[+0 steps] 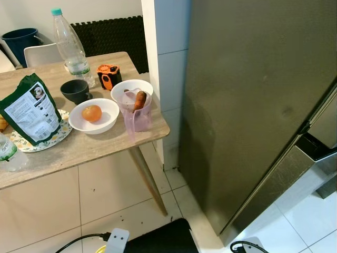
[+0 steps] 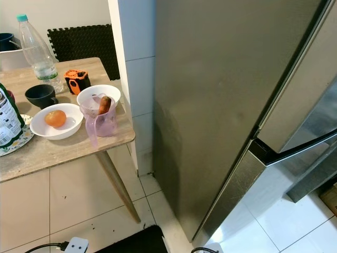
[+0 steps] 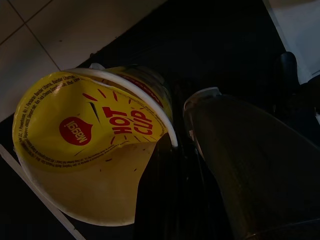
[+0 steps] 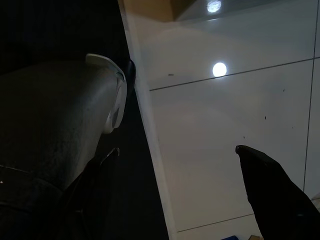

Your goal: Restocking fridge

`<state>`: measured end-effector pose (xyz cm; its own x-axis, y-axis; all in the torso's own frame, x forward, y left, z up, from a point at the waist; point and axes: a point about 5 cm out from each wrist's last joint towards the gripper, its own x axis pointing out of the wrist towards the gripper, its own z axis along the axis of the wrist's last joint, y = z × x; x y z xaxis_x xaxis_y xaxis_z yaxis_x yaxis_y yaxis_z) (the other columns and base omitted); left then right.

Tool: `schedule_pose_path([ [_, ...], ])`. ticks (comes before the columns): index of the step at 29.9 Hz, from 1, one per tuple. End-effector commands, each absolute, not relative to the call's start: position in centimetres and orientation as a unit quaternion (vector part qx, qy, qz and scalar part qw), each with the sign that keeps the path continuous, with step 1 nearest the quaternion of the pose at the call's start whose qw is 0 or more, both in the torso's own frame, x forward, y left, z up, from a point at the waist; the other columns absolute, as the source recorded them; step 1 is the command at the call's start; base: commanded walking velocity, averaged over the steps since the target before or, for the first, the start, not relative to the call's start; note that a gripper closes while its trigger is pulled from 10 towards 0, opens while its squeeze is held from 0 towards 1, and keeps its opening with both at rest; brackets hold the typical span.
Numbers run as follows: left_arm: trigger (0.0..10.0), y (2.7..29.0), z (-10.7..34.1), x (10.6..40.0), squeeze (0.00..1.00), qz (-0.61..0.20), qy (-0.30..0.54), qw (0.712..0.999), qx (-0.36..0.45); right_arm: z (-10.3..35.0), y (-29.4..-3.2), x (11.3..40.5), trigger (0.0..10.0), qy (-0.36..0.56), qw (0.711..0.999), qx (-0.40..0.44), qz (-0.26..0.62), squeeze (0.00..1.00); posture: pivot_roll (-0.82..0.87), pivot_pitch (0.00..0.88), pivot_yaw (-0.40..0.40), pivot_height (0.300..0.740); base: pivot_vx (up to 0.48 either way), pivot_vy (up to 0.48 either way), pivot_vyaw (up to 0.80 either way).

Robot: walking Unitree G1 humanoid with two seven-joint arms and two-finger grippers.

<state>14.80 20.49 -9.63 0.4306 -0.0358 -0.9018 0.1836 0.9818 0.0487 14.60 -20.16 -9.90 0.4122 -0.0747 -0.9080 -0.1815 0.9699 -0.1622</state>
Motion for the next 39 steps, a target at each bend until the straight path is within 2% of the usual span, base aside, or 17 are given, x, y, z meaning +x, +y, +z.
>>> schedule_pose_path([
  [1,10.0,20.22,-10.26,13.22,0.00,-0.076,0.554,0.826,0.070,-10.15,-19.82,14.06,10.0,0.550,0.827,-0.111,0.034,0.00,0.00,0.063,0.007,0.740,0.000,0.000,0.00],
  [39,10.0,20.09,-10.23,13.34,0.00,-0.082,0.555,0.825,0.066,-10.23,-19.96,13.77,10.0,0.554,0.825,-0.109,0.032,0.00,-0.01,0.072,0.006,0.740,0.000,0.000,0.00],
])
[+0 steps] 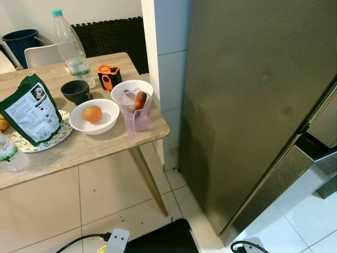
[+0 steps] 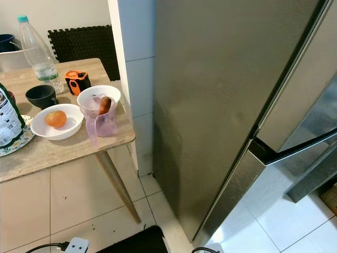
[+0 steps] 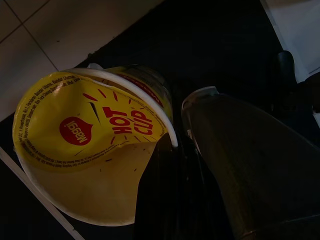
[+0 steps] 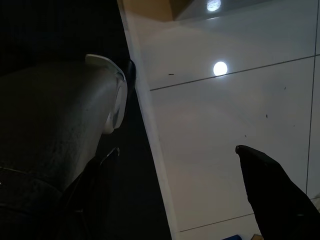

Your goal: Restocking fridge

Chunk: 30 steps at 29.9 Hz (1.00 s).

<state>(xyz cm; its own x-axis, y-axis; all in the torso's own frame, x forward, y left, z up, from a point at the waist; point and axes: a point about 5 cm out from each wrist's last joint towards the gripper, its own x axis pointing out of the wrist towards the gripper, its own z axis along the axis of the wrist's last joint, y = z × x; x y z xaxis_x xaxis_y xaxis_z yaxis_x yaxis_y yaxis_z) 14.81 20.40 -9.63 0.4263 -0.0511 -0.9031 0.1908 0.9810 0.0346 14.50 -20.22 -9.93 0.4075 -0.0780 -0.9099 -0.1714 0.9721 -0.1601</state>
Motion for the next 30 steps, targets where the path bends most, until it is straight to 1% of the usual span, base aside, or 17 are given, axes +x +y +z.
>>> schedule_pose_path([
  [1,10.0,20.11,-10.23,13.33,0.00,-0.082,0.555,0.825,0.066,-10.24,-19.96,13.76,10.0,0.554,0.825,-0.109,0.032,0.00,-0.01,0.072,0.006,0.740,0.000,0.000,0.00],
  [19,10.0,19.99,-10.32,13.09,0.00,-0.085,0.558,0.823,0.062,-10.28,-20.00,13.59,10.0,0.556,0.823,-0.111,0.035,0.00,-0.01,0.071,0.002,0.740,0.000,0.000,0.00],
  [30,10.0,19.96,-10.31,13.13,0.00,-0.084,0.557,0.824,0.058,-10.11,-19.91,14.13,10.0,0.551,0.826,-0.111,0.037,0.00,-0.01,0.066,0.003,0.740,0.000,0.000,0.00],
])
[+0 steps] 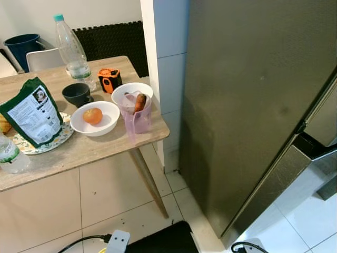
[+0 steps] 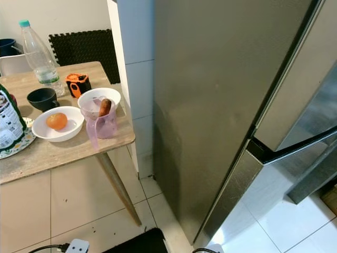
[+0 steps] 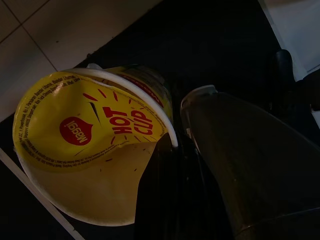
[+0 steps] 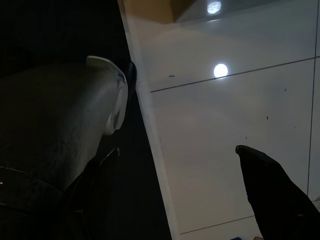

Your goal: Restocking fridge

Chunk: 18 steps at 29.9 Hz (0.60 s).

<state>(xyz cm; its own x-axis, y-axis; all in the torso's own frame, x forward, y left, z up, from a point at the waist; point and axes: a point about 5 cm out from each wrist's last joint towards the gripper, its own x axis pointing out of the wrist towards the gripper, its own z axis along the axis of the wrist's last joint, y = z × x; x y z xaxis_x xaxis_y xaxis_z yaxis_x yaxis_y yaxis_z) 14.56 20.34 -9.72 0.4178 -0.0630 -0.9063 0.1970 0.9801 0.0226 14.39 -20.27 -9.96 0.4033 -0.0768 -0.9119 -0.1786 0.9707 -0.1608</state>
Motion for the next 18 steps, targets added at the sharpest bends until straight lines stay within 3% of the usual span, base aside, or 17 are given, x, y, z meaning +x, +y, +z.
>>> schedule_pose_path([
  [1,10.0,19.96,-10.31,13.13,0.00,-0.084,0.557,0.824,0.058,-10.11,-19.91,14.13,10.0,0.551,0.826,-0.111,0.037,0.00,-0.01,0.066,0.003,0.740,0.000,0.000,0.00],
  [18,10.0,19.39,-10.37,13.19,0.00,-0.084,0.556,0.825,0.047,-10.10,-20.12,14.07,10.0,0.552,0.825,-0.113,0.036,0.00,-0.01,0.074,-0.006,0.740,0.000,0.000,0.00],
])
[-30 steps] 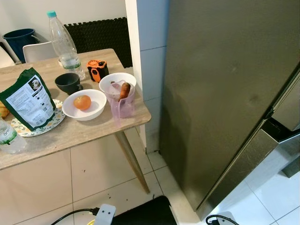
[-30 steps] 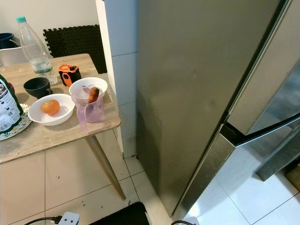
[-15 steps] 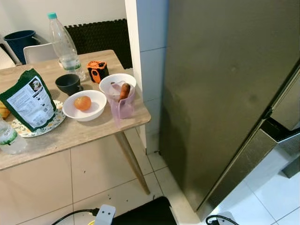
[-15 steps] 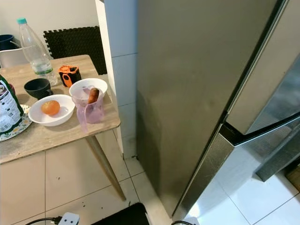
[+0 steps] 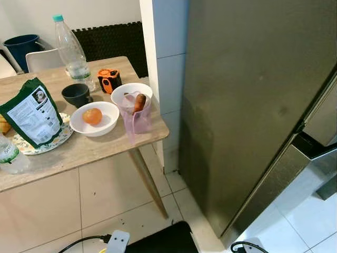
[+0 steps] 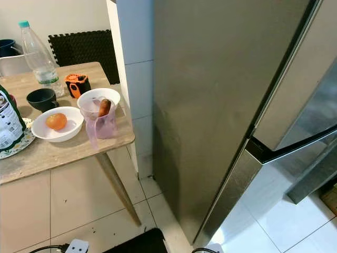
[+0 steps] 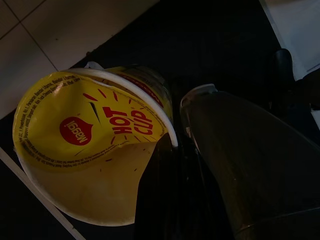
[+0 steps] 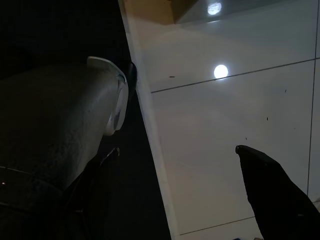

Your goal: Restocking fridge

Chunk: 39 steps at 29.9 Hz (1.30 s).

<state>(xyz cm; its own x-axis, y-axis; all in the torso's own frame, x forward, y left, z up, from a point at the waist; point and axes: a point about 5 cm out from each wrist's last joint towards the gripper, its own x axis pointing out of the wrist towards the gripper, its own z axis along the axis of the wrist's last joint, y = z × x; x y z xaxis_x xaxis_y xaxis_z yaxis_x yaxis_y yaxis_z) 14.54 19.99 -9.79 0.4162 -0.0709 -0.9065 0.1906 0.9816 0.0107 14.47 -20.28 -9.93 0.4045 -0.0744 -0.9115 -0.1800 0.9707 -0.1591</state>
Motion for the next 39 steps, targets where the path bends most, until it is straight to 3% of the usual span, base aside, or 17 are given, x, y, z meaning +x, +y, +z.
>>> schedule_pose_path([
  [1,10.0,19.39,-10.38,13.16,0.00,-0.084,0.557,0.825,0.047,-10.11,-20.13,14.05,10.0,0.552,0.825,-0.113,0.036,0.00,-0.01,0.080,-0.005,0.740,0.000,0.000,0.00],
  [39,10.0,19.31,-10.45,12.95,0.00,-0.089,0.559,0.823,0.045,-10.20,-20.29,13.70,10.0,0.557,0.821,-0.117,0.041,0.00,-0.01,0.080,-0.011,0.740,0.000,0.000,0.00],
])
